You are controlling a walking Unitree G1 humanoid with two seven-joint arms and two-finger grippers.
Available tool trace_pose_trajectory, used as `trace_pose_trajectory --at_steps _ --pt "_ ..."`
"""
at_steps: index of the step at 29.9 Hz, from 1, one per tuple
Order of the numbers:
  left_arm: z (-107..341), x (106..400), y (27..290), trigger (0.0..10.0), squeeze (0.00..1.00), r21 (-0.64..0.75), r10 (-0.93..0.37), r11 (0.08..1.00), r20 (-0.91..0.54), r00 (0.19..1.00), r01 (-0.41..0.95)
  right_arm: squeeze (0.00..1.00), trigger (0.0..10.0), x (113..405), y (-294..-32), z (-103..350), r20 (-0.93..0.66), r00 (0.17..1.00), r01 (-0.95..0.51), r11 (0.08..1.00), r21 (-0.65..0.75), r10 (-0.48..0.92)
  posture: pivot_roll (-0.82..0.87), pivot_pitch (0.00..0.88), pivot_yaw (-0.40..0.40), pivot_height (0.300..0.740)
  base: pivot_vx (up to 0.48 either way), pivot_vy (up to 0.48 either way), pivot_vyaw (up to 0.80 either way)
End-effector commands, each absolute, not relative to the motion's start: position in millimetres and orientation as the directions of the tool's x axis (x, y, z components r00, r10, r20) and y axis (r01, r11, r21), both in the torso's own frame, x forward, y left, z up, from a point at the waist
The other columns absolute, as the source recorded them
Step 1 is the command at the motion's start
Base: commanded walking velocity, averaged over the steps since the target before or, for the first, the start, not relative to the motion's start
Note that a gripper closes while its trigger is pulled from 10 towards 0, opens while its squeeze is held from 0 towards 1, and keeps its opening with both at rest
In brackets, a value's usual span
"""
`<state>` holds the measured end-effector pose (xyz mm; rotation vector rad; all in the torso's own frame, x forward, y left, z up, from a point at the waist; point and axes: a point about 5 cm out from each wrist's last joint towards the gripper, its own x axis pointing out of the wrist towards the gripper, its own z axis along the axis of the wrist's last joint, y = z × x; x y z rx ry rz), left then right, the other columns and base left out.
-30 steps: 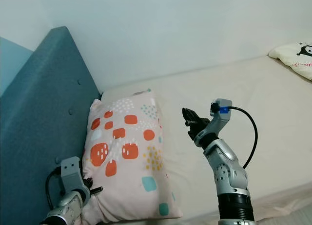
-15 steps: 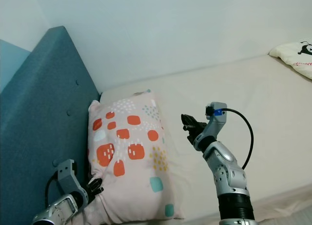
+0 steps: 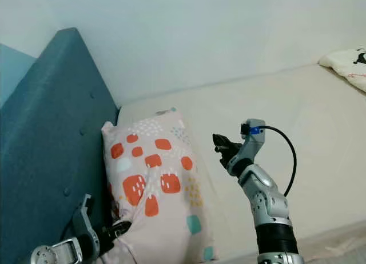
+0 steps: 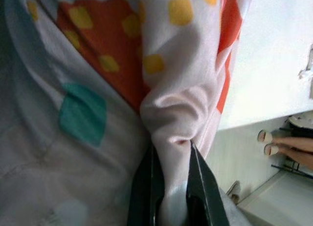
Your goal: Clean up the room
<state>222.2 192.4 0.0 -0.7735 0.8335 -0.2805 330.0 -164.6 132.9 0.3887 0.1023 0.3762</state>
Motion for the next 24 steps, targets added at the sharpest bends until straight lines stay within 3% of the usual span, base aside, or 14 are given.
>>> trace_pose_trajectory --at_steps 1,2,4,10,11,12,13,14,15,16,24 --pt "-23 214 208 10.0 0.00 -0.596 -0.378 0.787 -0.670 0.638 -0.160 0.00 10.0 331 -162 130 -0.049 0.926 -0.329 0.862 0.384 0.375 -0.06 0.133 0.093 0.740 0.000 0.000 0.00" --pt "-23 214 208 10.0 0.00 -0.596 -0.378 0.787 -0.670 0.638 -0.160 0.00 10.0 331 -162 130 -0.049 0.926 -0.329 0.862 0.384 0.375 -0.06 0.133 0.093 0.740 0.000 0.000 0.00" --pt "-25 226 216 10.0 0.00 -0.489 -0.241 0.856 -0.665 0.707 -0.168 0.00 10.0 332 -162 129 -0.056 0.931 -0.314 0.869 0.381 0.361 -0.07 0.132 0.093 0.740 0.000 0.000 0.00" --pt "-28 236 220 10.0 0.00 -0.415 -0.144 0.890 -0.653 0.743 -0.192 0.00 10.0 335 -164 128 -0.061 0.937 -0.296 0.876 0.381 0.343 -0.07 0.128 0.084 0.740 0.000 0.000 0.00" --pt "-32 236 218 10.0 0.14 -0.404 -0.141 0.894 -0.665 0.733 -0.194 0.00 10.0 335 -164 128 -0.065 0.940 -0.288 0.879 0.379 0.336 -0.07 0.126 0.085 0.740 0.000 0.000 0.00" --pt "-32 236 218 10.0 0.14 -0.404 -0.141 0.894 -0.665 0.733 -0.194 0.00 10.0 335 -164 128 -0.065 0.940 -0.288 0.879 0.379 0.336 -0.07 0.126 0.085 0.740 0.000 0.000 0.00" --pt "-35 235 215 10.0 0.34 -0.384 -0.140 0.904 -0.680 0.720 -0.187 0.00 10.0 336 -165 128 -0.068 0.941 -0.283 0.882 0.377 0.331 -0.08 0.126 0.085 0.740 0.000 0.000 0.00" --pt "-39 232 213 10.0 0.73 -0.363 -0.148 0.917 -0.696 0.703 -0.167 0.00 10.0 336 -166 128 -0.071 0.943 -0.276 0.885 0.375 0.324 -0.08 0.127 0.086 0.740 0.000 0.000 0.00" --pt "-39 232 213 10.0 0.73 -0.363 -0.148 0.917 -0.696 0.703 -0.167 0.00 10.0 336 -166 128 -0.071 0.943 -0.276 0.885 0.375 0.324 -0.08 0.127 0.086 0.740 0.000 0.000 0.00" --pt "-43 229 210 10.0 0.96 -0.346 -0.156 0.926 -0.717 0.679 -0.153 0.00 10.0 336 -167 127 -0.074 0.945 -0.269 0.888 0.374 0.318 -0.08 0.127 0.087 0.740 0.000 0.000 0.00" --pt "-62 209 211 10.0 1.00 -0.175 -0.081 0.980 -0.792 0.605 -0.098 0.00 10.0 336 -172 123 -0.095 0.955 -0.227 0.900 0.373 0.280 -0.07 0.134 0.089 0.740 0.000 0.000 0.00"
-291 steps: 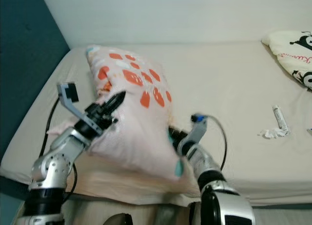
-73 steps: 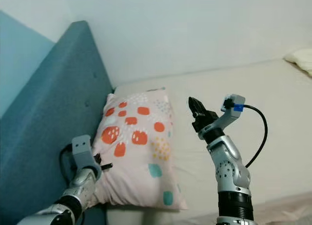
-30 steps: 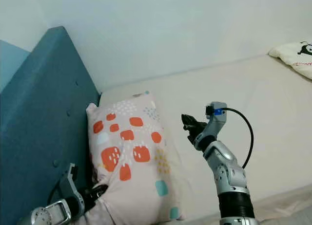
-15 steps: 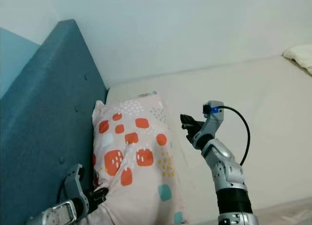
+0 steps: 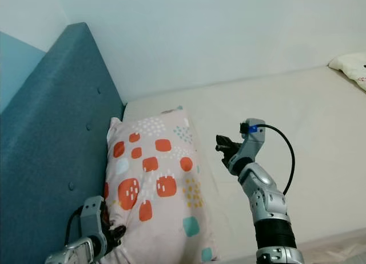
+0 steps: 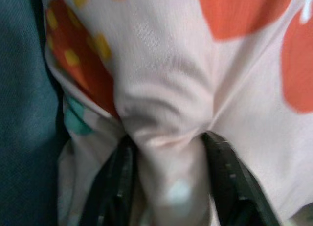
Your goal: Clean up the room
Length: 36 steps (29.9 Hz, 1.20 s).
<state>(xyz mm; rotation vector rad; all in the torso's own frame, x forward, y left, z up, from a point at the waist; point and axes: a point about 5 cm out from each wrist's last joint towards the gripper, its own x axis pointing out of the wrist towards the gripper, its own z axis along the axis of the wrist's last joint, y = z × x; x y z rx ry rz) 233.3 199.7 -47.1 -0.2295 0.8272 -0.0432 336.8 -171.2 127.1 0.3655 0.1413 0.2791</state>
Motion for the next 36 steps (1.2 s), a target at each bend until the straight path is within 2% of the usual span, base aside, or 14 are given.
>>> trace_pose_trajectory --at_steps 1,8,9,10,11,13,15,17,18,21,23,27,31,36 --pt "-63 209 212 10.0 1.00 -0.161 -0.074 0.983 -0.793 0.604 -0.091 0.00 10.0 336 -172 123 -0.095 0.956 -0.226 0.900 0.373 0.279 -0.07 0.134 0.090 0.740 0.000 0.000 0.00" --pt "-35 242 219 10.0 1.00 -0.079 -0.033 0.997 -0.631 0.775 -0.022 0.00 10.0 336 -171 123 -0.094 0.957 -0.222 0.902 0.371 0.274 -0.08 0.135 0.090 0.740 0.000 0.000 0.00" --pt "-25 252 221 10.0 0.80 -0.054 -0.059 0.998 -0.582 0.811 0.034 0.00 10.0 336 -172 123 -0.097 0.958 -0.218 0.904 0.368 0.270 -0.08 0.134 0.088 0.740 0.000 0.000 0.00" --pt "-25 252 221 10.0 0.80 -0.054 -0.059 0.998 -0.582 0.811 0.034 0.00 10.0 336 -172 123 -0.097 0.958 -0.218 0.904 0.368 0.270 -0.08 0.134 0.088 0.740 0.000 0.000 0.00" --pt "-15 260 221 10.0 0.00 -0.034 -0.137 0.989 -0.542 0.829 0.141 0.00 10.0 336 -175 122 -0.107 0.960 -0.206 0.911 0.357 0.259 -0.08 0.134 0.084 0.740 0.000 0.000 0.00" --pt "7 267 213 10.0 0.00 -0.021 -0.386 0.904 -0.472 0.793 0.428 0.00 10.0 338 -181 121 -0.136 0.964 -0.172 0.925 0.338 0.229 -0.07 0.134 0.082 0.740 0.000 0.000 0.00" --pt "7 267 213 10.0 0.00 -0.021 -0.386 0.904 -0.472 0.793 0.428 0.00 10.0 338 -181 121 -0.136 0.964 -0.172 0.925 0.338 0.229 -0.07 0.134 0.082 0.740 0.000 0.000 0.00" --pt "30 261 206 10.0 0.00 -0.096 -0.618 0.762 -0.403 0.675 0.641 0.00 10.0 339 -188 118 -0.163 0.967 -0.133 0.936 0.327 0.195 -0.06 0.134 0.083 0.740 0.000 0.000 0.00" --pt "30 261 206 10.0 0.00 -0.096 -0.618 0.762 -0.403 0.675 0.641 0.00 10.0 339 -188 118 -0.163 0.967 -0.133 0.936 0.327 0.195 -0.06 0.134 0.083 0.740 0.000 0.000 0.00" --pt "80 239 185 10.0 0.00 -0.250 -0.887 0.453 -0.223 0.405 0.855 0.00 10.0 341 -193 114 -0.196 0.967 -0.093 0.941 0.325 0.163 -0.06 0.132 0.081 0.740 0.000 0.000 0.00" --pt "96 242 179 10.0 0.00 -0.264 -0.906 0.424 -0.125 0.405 0.866 0.00 10.0 340 -193 112 -0.203 0.966 -0.088 0.942 0.325 0.161 -0.06 0.131 0.080 0.740 0.000 0.000 0.00" --pt "108 281 170 10.0 0.00 -0.316 -0.758 0.594 0.089 0.646 0.740 0.00 10.0 340 -192 105 -0.225 0.962 -0.075 0.942 0.327 0.154 -0.06 0.128 0.077 0.740 0.000 0.000 0.00" --pt "63 295 159 10.0 0.00 -0.392 -0.615 0.726 0.000 0.789 0.566 0.00 10.0 339 -194 93 -0.265 0.955 -0.050 0.951 0.305 0.135 -0.06 0.121 0.070 0.740 0.000 -0.120 0.00" --pt "40 284 159 10.0 0.00 -0.482 -0.578 0.736 -0.083 0.812 0.475 0.00 10.0 336 -197 82 -0.303 0.946 -0.030 0.958 0.284 0.119 -0.07 0.106 0.059 0.740 0.000 -0.480 0.00"
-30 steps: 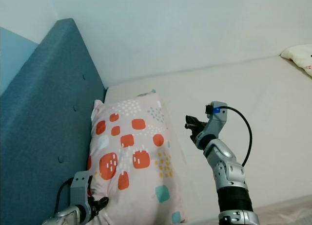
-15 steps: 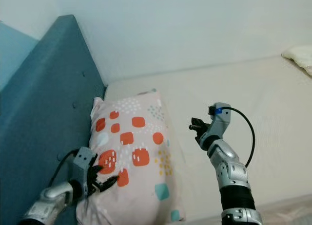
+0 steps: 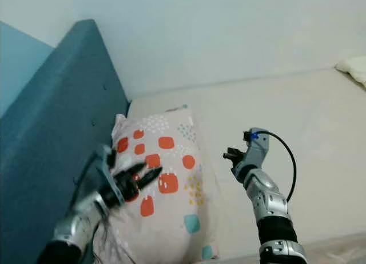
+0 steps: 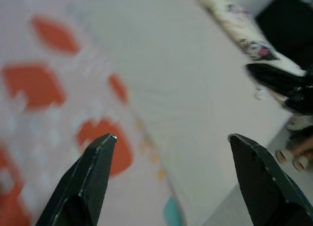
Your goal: Clean up the room
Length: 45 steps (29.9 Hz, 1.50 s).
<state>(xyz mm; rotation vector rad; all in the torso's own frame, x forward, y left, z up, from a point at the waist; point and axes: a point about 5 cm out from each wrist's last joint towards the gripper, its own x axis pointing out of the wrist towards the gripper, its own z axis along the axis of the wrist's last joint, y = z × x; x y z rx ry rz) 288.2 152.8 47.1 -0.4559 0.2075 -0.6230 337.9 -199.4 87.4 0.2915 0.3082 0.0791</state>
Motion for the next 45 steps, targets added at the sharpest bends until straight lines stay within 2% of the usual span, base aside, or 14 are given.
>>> trace_pose_trajectory --at_steps 1,2,4,9,10,11,12,13,21,28,34,37,45 --pt "21 274 165 10.0 0.00 -0.540 -0.547 0.742 -0.145 0.825 0.397 0.00 10.0 333 -201 73 -0.334 0.937 -0.009 0.963 0.268 0.102 -0.07 0.102 0.056 0.740 0.000 -0.480 0.00" --pt "21 274 165 10.0 0.00 -0.540 -0.547 0.742 -0.145 0.825 0.397 0.00 10.0 333 -201 73 -0.334 0.937 -0.009 0.963 0.268 0.102 -0.07 0.102 0.056 0.740 0.000 -0.480 0.00" --pt "0 261 178 10.0 0.00 -0.582 -0.493 0.762 -0.237 0.837 0.284 0.00 10.0 327 -207 60 -0.380 0.923 0.020 0.974 0.225 0.069 -0.07 0.096 0.056 0.740 0.000 -0.480 0.00" --pt "-13 251 188 10.0 0.00 -0.601 -0.449 0.774 -0.296 0.843 0.201 0.00 10.0 322 -213 49 -0.411 0.911 0.048 0.977 0.207 0.042 -0.07 0.089 0.054 0.740 0.000 -0.480 0.00" --pt "-27 238 202 10.0 0.00 -0.616 -0.372 0.783 -0.356 0.857 0.084 0.00 10.0 312 -220 34 -0.461 0.887 0.085 0.985 0.152 -0.005 -0.06 0.084 0.053 0.740 0.000 -0.480 0.00" --pt "-27 238 202 10.0 0.00 -0.616 -0.372 0.783 -0.356 0.857 0.084 0.00 10.0 312 -220 34 -0.461 0.887 0.085 0.985 0.152 -0.005 -0.06 0.084 0.053 0.740 0.000 -0.480 0.00" --pt "-34 229 211 10.0 0.00 -0.630 -0.326 0.777 -0.387 0.863 0.010 0.00 10.0 305 -223 25 -0.486 0.874 0.107 0.986 0.131 -0.030 -0.06 0.083 0.052 0.740 0.000 -0.480 0.00" --pt "-36 227 212 10.0 0.00 -0.633 -0.318 0.775 -0.395 0.862 -0.004 0.00 10.0 304 -223 23 -0.490 0.871 0.111 0.985 0.130 -0.033 -0.07 0.084 0.052 0.740 0.000 -0.480 0.00" --pt "-43 221 206 10.0 0.00 -0.635 -0.328 0.772 -0.427 0.843 -0.021 0.00 10.0 289 -233 6 -0.542 0.834 0.175 0.981 0.082 -0.103 -0.07 0.088 0.047 0.740 0.000 -0.480 0.00" --pt "-56 209 200 10.0 0.00 -0.622 -0.305 0.777 -0.512 0.803 -0.102 0.00 10.0 272 -243 -9 -0.578 0.801 0.252 0.964 0.086 -0.157 -0.08 0.094 0.050 0.740 0.000 -0.480 0.00" --pt "-67 196 200 10.0 0.00 -0.589 -0.251 0.783 -0.592 0.766 -0.199 0.00 10.0 239 -248 -36 -0.662 0.724 0.296 0.954 0.046 -0.193 -0.07 0.098 0.047 0.740 0.000 -0.480 0.00" --pt "-66 198 199 10.0 0.00 -0.594 -0.253 0.781 -0.583 0.772 -0.193 0.00 10.0 234 -248 -40 -0.669 0.717 0.302 0.952 0.043 -0.197 -0.07 0.100 0.047 0.740 0.000 -0.480 0.00" --pt "-42 234 197 10.0 0.00 -0.624 -0.276 0.777 -0.458 0.845 -0.085 0.00 10.0 238 -247 -37 -0.646 0.740 0.277 0.960 0.040 -0.187 -0.07 0.109 0.054 0.740 0.000 -0.480 0.00"
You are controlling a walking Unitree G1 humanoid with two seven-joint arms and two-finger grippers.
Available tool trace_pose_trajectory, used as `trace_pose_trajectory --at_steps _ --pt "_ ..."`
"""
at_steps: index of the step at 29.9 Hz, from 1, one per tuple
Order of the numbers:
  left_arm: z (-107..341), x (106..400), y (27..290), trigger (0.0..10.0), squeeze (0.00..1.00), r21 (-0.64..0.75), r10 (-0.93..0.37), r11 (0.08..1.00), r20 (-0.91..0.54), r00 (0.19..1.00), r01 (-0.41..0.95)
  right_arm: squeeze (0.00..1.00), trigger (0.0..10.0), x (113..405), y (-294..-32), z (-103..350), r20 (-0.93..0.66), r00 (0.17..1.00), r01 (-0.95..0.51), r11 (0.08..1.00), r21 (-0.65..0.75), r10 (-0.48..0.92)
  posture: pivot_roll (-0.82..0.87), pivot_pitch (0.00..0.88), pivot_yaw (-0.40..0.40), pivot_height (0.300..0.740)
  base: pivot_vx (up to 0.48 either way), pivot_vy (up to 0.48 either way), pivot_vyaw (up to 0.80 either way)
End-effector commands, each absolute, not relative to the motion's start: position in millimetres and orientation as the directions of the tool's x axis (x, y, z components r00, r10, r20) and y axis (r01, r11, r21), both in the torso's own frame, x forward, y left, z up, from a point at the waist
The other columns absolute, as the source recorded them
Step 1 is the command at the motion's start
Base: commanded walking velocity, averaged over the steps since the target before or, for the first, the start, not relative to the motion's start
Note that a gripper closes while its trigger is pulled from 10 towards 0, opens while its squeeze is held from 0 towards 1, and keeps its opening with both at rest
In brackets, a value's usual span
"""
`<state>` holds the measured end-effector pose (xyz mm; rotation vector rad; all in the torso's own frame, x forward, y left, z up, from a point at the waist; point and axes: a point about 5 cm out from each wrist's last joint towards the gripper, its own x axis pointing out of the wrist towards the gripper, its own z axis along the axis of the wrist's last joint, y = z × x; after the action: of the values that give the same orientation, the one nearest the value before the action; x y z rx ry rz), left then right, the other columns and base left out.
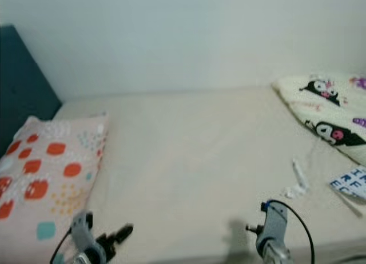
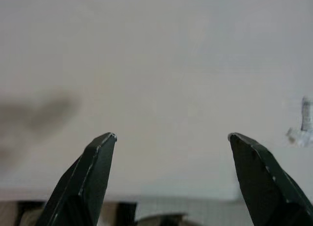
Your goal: Clean up the room
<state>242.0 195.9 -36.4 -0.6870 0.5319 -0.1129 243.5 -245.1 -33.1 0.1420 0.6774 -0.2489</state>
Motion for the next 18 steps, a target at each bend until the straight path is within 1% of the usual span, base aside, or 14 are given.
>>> trace_pose_trajectory --at_steps 1,6,10,12,13,15,17,18 --pt "-35 243 196 10.0 0.00 -0.632 -0.287 0.773 -0.421 0.861 -0.052 0.00 10.0 241 -246 -35 -0.637 0.749 0.257 0.966 0.026 -0.183 -0.07 0.110 0.057 0.740 0.000 -0.480 0.00" --pt "-20 263 188 10.0 0.00 -0.634 -0.327 0.773 -0.351 0.877 0.034 0.00 10.0 248 -244 -31 -0.624 0.758 0.250 0.968 0.008 -0.190 -0.06 0.108 0.063 0.740 0.000 -0.480 0.00" --pt "-16 268 184 10.0 0.00 -0.636 -0.344 0.769 -0.331 0.879 0.061 0.00 10.0 251 -241 -29 -0.612 0.773 0.225 0.974 0.018 -0.167 -0.06 0.109 0.064 0.740 0.000 -0.480 0.00" --pt "-11 274 176 10.0 0.00 -0.638 -0.374 0.762 -0.302 0.877 0.105 0.00 10.0 251 -244 -28 -0.608 0.772 0.219 0.976 -0.017 -0.184 -0.06 0.108 0.064 0.740 0.000 -0.480 0.79" --pt "-11 274 176 10.0 0.00 -0.638 -0.374 0.762 -0.302 0.877 0.105 0.00 10.0 251 -244 -28 -0.608 0.772 0.219 0.976 -0.017 -0.184 -0.06 0.108 0.064 0.740 0.000 -0.480 0.79" --pt "-5 280 168 10.0 0.00 -0.640 -0.409 0.752 -0.262 0.874 0.161 0.00 10.0 251 -246 -26 -0.603 0.774 0.234 0.972 -0.010 -0.193 -0.07 0.108 0.064 0.740 0.000 -0.480 0.78" --pt "-1 283 164 10.0 0.00 -0.642 -0.424 0.744 -0.239 0.874 0.185 0.00 10.0 253 -248 -25 -0.592 0.782 0.245 0.969 0.003 -0.196 -0.07 0.109 0.063 0.740 0.000 -0.480 0.78" --pt "2 287 161 10.0 0.00 -0.642 -0.435 0.738 -0.218 0.874 0.207 0.00 10.0 254 -252 -22 -0.585 0.781 0.266 0.964 -0.005 -0.218 -0.07 0.109 0.061 0.740 0.000 -0.480 0.00"
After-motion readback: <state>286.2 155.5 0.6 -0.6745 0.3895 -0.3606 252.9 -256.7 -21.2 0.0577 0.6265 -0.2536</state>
